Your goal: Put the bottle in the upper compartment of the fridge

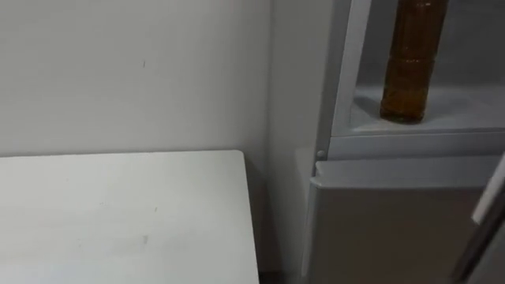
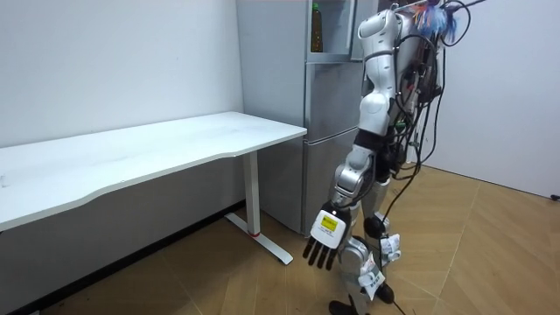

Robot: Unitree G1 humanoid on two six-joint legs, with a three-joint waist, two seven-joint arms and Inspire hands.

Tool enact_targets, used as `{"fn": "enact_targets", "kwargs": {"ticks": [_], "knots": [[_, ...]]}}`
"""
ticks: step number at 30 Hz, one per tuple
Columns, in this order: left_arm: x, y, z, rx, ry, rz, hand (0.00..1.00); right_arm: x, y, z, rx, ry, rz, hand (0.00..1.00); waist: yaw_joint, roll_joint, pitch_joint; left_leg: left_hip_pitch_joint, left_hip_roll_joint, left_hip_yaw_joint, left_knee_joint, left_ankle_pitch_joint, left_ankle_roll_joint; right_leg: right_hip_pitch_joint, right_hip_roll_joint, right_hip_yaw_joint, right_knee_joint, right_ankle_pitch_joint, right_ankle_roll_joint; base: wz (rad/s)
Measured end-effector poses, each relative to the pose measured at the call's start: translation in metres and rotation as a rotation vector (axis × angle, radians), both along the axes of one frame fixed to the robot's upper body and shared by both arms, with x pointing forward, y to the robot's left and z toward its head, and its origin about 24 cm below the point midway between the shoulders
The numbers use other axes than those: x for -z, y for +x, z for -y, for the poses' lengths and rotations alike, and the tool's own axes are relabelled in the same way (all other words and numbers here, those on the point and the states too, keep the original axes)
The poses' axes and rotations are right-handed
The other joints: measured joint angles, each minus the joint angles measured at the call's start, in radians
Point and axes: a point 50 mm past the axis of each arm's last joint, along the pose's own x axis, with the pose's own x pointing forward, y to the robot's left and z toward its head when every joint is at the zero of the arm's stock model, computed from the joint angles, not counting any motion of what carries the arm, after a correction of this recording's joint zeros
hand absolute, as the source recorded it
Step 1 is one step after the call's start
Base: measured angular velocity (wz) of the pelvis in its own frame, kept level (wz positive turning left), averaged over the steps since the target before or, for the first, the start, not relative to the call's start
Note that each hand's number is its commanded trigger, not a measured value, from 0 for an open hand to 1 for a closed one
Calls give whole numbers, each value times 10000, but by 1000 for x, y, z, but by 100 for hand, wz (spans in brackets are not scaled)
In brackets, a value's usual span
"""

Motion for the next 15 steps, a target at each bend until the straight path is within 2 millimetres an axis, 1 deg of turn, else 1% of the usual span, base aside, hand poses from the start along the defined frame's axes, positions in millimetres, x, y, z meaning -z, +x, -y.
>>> {"fn": "enact_targets", "kwargs": {"ticks": [2, 5, 9, 12, 15], "knots": [[0, -1, 0, -13, -8, -46, 0, -2, 3, -2, -142, -221, -49, 0, 56, 52, -27, 40, -8, -28, -14, 0, 0, 68, -4, -23, -18, 0, 1, 3], [0, -1, 0, -1, -13, -59, 0, -1, 7, -5, -436, -237, -124, 0, 62, 68, -26, 50, -4, -40, -14, 1, -1, 107, -2, -68, -21, 0, 0, 4], [1, -1, 2, 129, -72, -109, 0, -4, 11, -11, -726, -292, 19, 0, 45, 64, -27, 52, 1, -40, -7, 1, -1, 169, 8, -73, -165, 13, -5, 0], [1, 0, 4, 309, -144, -145, 0, -9, 14, -16, -907, -768, 120, 0, 60, 34, -30, 81, 2, -39, -3, 1, -1, 221, 13, -60, -196, 21, -1, -1], [2, -1, 5, 355, -190, -214, 0, -10, 22, -26, -1347, -1006, 202, 0, 59, -8, -33, 100, 13, -34, -3, 1, -1, 218, 35, -15, -198, 35, -12, -3]]}}
